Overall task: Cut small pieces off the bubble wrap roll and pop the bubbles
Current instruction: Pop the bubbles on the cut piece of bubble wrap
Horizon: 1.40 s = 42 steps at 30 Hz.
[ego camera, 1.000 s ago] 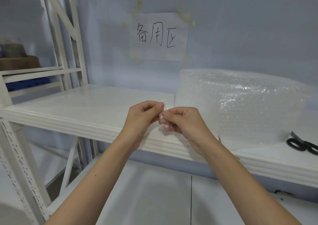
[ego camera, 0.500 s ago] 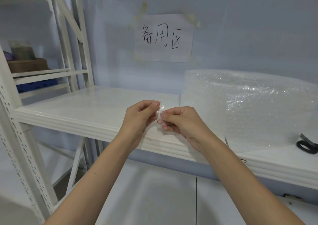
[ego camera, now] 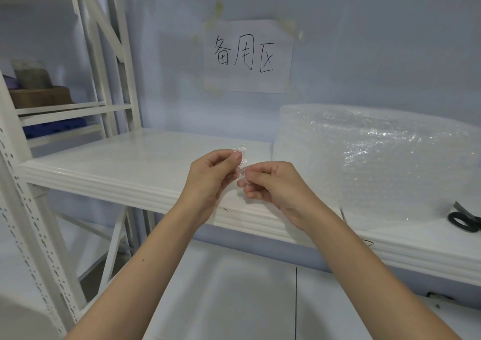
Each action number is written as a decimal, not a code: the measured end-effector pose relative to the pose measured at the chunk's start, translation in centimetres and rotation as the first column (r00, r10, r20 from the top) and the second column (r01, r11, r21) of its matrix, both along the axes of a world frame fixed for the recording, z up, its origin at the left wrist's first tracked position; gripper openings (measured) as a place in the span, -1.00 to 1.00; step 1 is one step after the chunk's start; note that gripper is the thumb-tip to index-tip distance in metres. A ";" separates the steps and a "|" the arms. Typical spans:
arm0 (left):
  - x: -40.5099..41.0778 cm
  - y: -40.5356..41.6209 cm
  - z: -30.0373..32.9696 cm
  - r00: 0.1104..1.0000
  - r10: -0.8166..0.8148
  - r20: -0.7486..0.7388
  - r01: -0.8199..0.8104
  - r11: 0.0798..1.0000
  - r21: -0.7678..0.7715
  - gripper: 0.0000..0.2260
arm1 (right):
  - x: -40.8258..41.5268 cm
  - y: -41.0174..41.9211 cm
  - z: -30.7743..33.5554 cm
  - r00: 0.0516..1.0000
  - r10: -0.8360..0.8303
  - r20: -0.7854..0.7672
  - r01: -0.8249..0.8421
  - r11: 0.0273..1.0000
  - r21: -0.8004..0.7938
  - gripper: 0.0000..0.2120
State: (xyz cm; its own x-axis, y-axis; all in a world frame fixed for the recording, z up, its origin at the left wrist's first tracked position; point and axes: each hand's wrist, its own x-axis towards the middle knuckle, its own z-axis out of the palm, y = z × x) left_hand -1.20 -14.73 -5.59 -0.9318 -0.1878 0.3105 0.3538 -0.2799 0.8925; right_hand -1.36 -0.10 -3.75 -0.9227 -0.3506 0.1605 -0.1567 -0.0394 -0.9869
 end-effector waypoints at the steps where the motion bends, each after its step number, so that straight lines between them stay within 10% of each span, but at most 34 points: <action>1: 0.0 0.0 0.0 1.000 -0.001 0.000 0.001 1.000 0.004 -0.95 | 0.0 0.0 0.0 1.000 -0.002 0.010 0.002 1.000 -0.005 -0.86; 42: 0.3 0.3 0.5 0.997 -0.075 0.019 0.074 0.996 0.054 -0.91 | 0.2 0.5 0.2 0.999 -0.029 -0.022 0.031 0.995 0.099 -0.79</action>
State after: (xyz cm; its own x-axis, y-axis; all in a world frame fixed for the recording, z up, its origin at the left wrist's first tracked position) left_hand -0.89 -14.40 -5.07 -0.9501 -0.1329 0.2822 0.3114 -0.3518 0.8828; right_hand -1.12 0.41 -3.56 -0.9298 -0.3382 0.1454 -0.1768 0.0639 -0.9822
